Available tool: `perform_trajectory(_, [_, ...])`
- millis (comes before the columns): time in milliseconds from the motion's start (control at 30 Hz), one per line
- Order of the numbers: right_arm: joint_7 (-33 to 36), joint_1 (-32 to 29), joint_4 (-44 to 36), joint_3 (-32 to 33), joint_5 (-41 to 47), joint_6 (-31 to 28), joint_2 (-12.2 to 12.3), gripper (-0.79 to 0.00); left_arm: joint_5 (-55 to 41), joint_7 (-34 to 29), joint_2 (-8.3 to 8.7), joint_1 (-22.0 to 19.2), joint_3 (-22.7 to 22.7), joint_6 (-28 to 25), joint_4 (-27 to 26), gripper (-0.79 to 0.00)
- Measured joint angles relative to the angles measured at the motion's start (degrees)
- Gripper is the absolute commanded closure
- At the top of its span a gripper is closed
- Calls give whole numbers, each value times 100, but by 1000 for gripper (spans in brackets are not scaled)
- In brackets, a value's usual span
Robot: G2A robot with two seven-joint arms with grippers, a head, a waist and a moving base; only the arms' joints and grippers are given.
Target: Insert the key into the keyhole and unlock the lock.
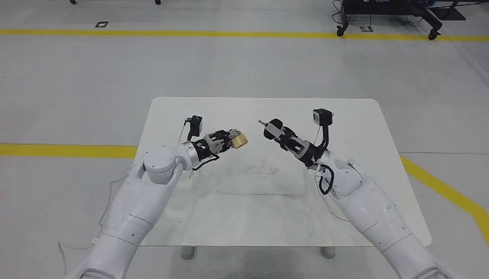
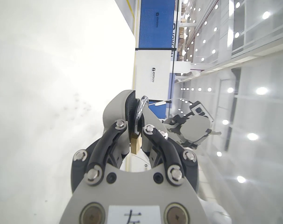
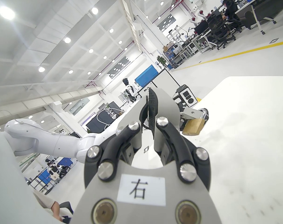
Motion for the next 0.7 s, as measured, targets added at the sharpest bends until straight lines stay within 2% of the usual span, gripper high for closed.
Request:
perform_trajectory(167, [-203,-176,-204,175,-27,85,7,0,-743,-534,-217,-572,430,300,823,0])
perform_trajectory(333, [-356,-359,-509,266,143,126,4,0,-1049,-507,-387,-987,681,293,1470,0])
perform_trajectory(700, [-351,-353,-493,262,136,124,4,0,-1021,-507,-388,-993,692,283,1474,0])
